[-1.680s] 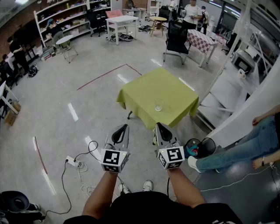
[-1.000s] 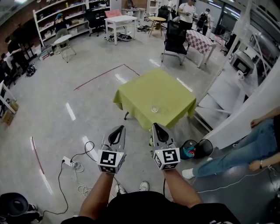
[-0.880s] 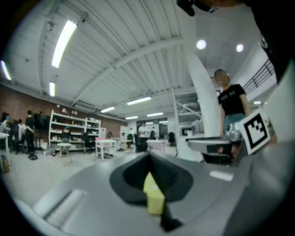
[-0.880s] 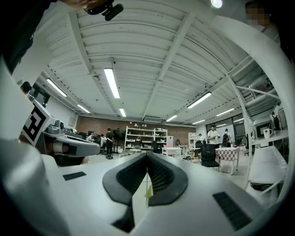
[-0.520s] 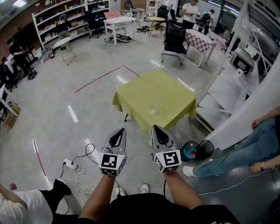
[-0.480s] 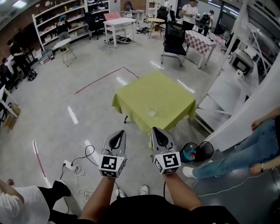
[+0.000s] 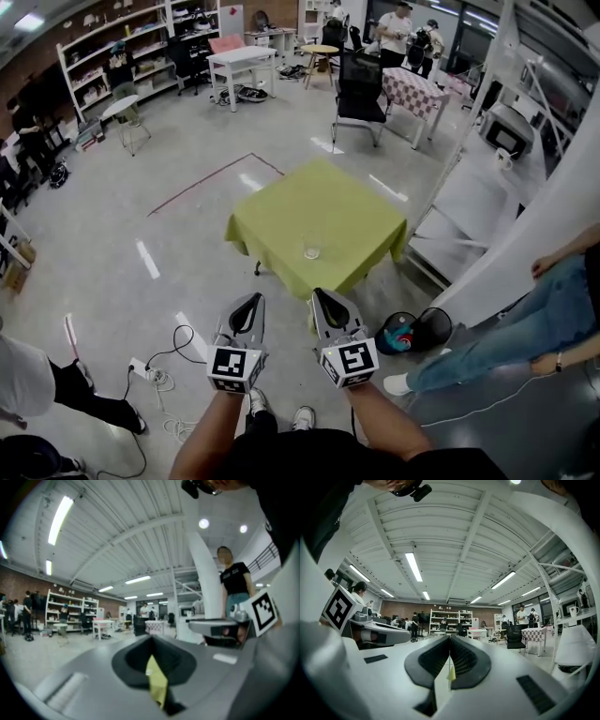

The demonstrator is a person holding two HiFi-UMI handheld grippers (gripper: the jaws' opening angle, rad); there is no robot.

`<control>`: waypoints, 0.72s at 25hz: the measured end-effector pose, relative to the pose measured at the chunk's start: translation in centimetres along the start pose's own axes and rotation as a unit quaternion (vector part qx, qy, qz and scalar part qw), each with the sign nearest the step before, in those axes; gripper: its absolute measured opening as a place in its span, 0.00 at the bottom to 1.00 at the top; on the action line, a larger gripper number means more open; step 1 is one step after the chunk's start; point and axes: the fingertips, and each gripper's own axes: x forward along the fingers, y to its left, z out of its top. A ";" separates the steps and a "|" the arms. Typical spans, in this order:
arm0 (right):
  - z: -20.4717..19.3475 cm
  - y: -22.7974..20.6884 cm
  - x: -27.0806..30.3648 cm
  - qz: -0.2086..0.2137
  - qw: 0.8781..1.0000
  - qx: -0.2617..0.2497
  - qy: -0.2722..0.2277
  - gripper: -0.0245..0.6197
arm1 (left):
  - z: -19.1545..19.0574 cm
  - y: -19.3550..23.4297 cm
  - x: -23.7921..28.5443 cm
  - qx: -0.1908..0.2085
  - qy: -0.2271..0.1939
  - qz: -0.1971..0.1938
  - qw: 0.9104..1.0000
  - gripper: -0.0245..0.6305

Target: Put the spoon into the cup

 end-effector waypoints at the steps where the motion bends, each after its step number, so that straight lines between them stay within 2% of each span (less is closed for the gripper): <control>1: -0.1 -0.3 0.3 -0.002 1.000 -0.001 0.001 0.05 | 0.1 0.0 0.5 -0.001 -0.002 -0.004 1.000 0.05; 9: -0.6 -0.5 4.3 -0.032 0.999 -0.006 -0.001 0.05 | 0.2 3.1 3.9 -0.002 0.005 -0.029 1.000 0.05; 14: -1.1 0.0 7.8 -0.059 0.998 -0.002 0.001 0.05 | 0.1 5.3 6.6 0.012 -0.013 -0.074 0.997 0.05; 18: -1.4 0.7 10.2 -0.081 0.997 -0.016 0.006 0.05 | -0.2 7.9 7.8 0.019 -0.011 -0.100 0.995 0.05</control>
